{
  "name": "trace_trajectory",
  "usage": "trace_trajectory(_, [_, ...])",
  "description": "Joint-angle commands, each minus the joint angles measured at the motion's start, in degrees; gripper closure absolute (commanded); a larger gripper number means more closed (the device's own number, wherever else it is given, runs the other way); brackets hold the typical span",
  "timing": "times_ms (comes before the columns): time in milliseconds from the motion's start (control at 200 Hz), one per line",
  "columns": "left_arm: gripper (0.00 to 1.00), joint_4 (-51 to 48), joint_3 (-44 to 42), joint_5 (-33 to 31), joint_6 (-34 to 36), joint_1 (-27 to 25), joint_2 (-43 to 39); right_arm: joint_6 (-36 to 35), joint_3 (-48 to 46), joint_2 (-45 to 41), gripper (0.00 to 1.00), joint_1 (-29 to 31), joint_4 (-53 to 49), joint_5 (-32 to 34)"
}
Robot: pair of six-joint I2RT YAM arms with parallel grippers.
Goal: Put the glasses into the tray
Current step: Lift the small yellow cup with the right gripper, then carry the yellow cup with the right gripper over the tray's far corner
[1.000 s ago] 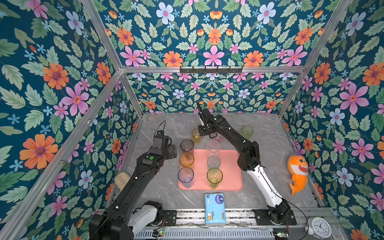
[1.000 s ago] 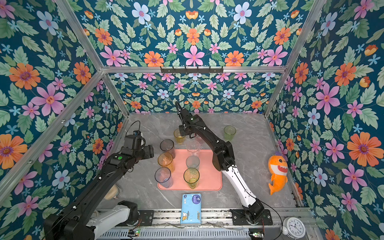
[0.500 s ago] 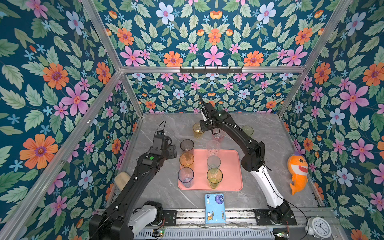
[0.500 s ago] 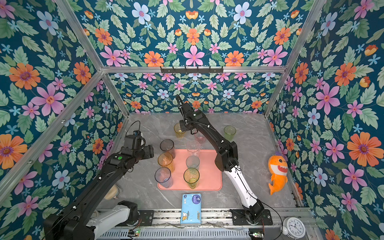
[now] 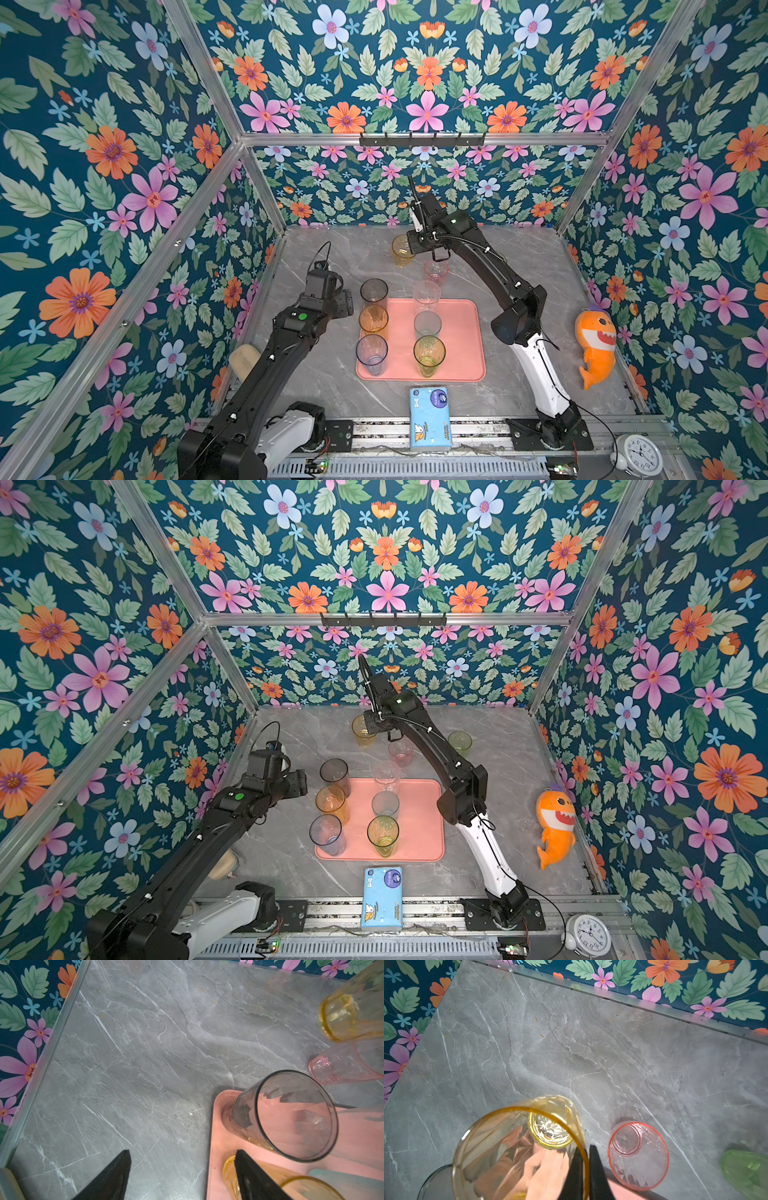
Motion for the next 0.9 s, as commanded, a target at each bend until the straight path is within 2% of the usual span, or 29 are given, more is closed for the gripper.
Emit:
trace_trajectory(0, [0.18,0.57,-0.16,-0.31,0.38,-0.04,-0.27,-0.47,-0.72,-2.11,1.0,-0.4,-1.34,0.75])
trace_trajectory(605, [0.19,0.75,-0.18,-0.07,0.26,0.05,-0.23,-1.5,-7.64,-10.41,1.0,-2.81,-4.82,2.92])
trace_trajectory(895, [0.19,0.84,-0.24,-0.01,0.21,0.05,0.02,-1.59,-15.83,-16.22,1.0,-4.56,-3.39,4.59])
